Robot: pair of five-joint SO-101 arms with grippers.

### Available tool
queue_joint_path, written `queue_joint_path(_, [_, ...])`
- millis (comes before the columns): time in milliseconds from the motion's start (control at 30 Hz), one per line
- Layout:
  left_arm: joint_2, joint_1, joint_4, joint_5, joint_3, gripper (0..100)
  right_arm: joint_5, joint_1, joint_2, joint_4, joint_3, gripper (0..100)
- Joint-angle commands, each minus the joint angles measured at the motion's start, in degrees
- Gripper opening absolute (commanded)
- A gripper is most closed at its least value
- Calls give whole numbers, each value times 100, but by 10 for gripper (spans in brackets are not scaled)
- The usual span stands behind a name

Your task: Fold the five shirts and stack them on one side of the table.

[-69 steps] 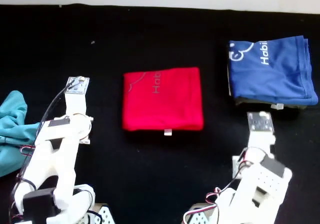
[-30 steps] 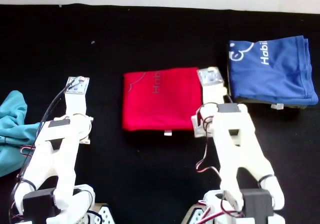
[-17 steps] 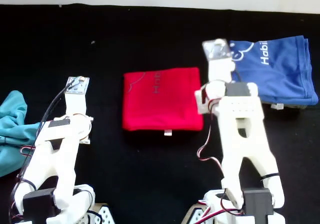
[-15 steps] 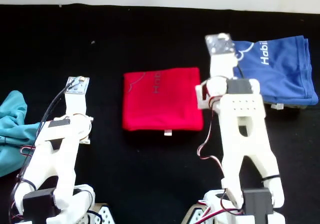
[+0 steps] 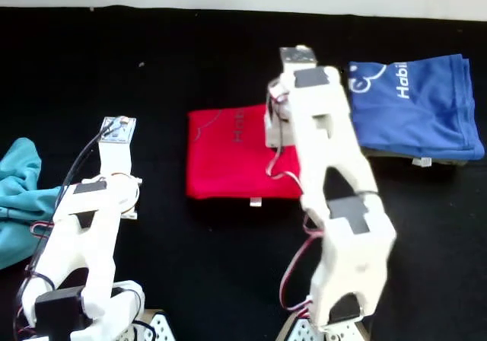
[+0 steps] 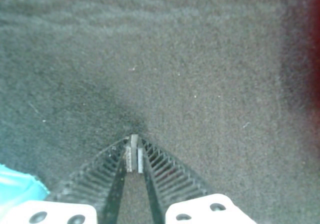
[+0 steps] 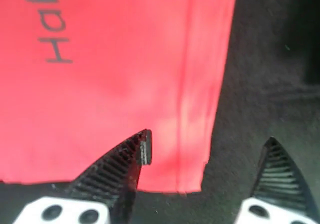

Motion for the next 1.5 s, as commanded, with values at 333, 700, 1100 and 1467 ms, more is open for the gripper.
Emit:
queue_joint_path(333, [-31,66,-158,-35,13,10,-114,-31,2378,224,-1499,328])
queue_joint_path(700, [-31,66,-158,-35,13,10,-114,4,2765,338,-1877,5])
queue_joint_path(1100, [-31,66,-167,-35,13,10,501,681,1323,1121,-3793,5])
queue_joint_path(1467, [-31,66,-167,-35,13,10,1890,2466,-189,1024,-2633,5])
